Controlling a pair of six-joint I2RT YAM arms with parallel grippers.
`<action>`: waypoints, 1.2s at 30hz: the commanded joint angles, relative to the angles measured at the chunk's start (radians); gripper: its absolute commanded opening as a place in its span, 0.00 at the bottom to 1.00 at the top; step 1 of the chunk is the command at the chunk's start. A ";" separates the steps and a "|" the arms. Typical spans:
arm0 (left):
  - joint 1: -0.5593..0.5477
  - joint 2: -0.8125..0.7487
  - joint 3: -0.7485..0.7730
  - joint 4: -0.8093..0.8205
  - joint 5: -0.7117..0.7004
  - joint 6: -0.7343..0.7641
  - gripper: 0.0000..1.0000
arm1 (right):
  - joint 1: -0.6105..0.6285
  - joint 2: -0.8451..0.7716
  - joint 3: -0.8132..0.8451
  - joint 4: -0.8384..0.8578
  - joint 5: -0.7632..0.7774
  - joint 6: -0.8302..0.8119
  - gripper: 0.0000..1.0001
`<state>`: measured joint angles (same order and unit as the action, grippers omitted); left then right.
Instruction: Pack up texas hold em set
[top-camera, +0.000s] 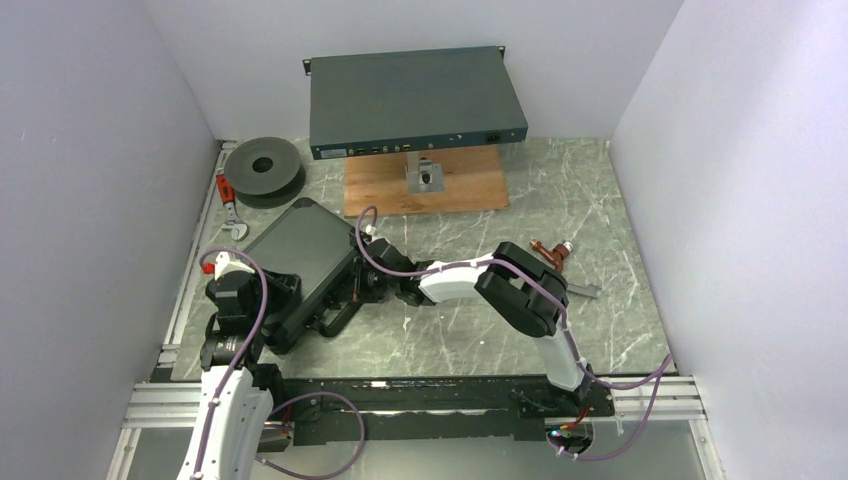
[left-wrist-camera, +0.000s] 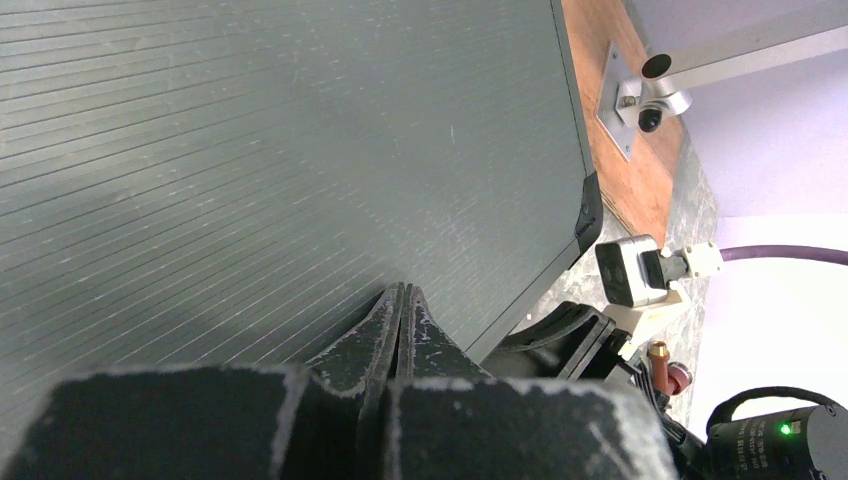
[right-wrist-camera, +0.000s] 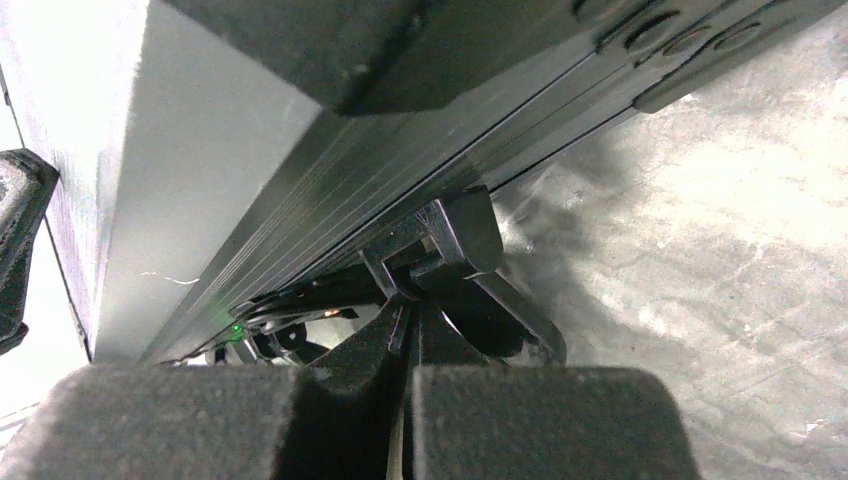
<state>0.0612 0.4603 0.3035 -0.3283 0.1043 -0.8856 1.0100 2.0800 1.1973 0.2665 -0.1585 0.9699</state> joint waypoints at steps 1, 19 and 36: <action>-0.003 0.029 -0.062 -0.209 -0.036 0.033 0.00 | -0.011 0.013 0.003 -0.097 0.128 -0.031 0.00; -0.003 0.030 -0.062 -0.206 -0.032 0.036 0.00 | 0.002 -0.049 -0.006 -0.071 0.025 -0.083 0.00; -0.003 0.028 -0.061 -0.208 -0.030 0.039 0.00 | 0.027 -0.080 0.027 -0.021 -0.077 -0.074 0.00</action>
<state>0.0612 0.4603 0.3023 -0.3260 0.1047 -0.8852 1.0245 2.0537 1.2053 0.2157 -0.1822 0.9005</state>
